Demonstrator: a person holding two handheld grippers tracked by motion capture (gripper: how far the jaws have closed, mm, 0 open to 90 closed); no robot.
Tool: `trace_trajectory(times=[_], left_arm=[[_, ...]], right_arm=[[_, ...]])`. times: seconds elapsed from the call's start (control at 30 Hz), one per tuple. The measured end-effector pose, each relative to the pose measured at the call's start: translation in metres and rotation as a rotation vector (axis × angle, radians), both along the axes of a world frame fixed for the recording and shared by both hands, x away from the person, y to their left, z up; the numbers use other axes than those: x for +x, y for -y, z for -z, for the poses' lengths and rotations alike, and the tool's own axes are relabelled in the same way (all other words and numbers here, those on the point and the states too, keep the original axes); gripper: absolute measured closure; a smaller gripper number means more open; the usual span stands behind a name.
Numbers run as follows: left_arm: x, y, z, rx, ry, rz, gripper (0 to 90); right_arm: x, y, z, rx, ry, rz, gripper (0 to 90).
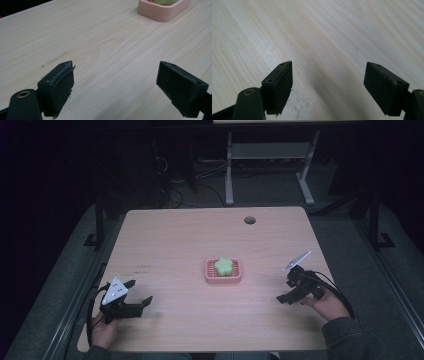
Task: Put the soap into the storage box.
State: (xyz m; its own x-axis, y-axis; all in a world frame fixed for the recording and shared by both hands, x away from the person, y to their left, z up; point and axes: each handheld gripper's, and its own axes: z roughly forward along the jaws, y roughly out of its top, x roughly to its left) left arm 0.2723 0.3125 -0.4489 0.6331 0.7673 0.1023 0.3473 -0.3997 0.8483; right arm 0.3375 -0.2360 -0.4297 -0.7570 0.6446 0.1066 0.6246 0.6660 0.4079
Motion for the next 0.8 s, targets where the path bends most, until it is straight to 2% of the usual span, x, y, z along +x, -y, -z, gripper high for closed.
trace_trajectory(times=[0.47, 0.8], left_arm=[[0.000, 0.001, 0.000, 0.000, 0.001, 0.001, 14.2], [0.000, 0.001, 0.001, 0.006, -0.007, 0.002, 14.2]], right_arm=[[-0.022, 0.010, 0.010, 0.033, 0.014, 0.031, 22.8], [-0.038, 0.012, 0.017, 0.035, 0.031, 0.041, 22.8]])
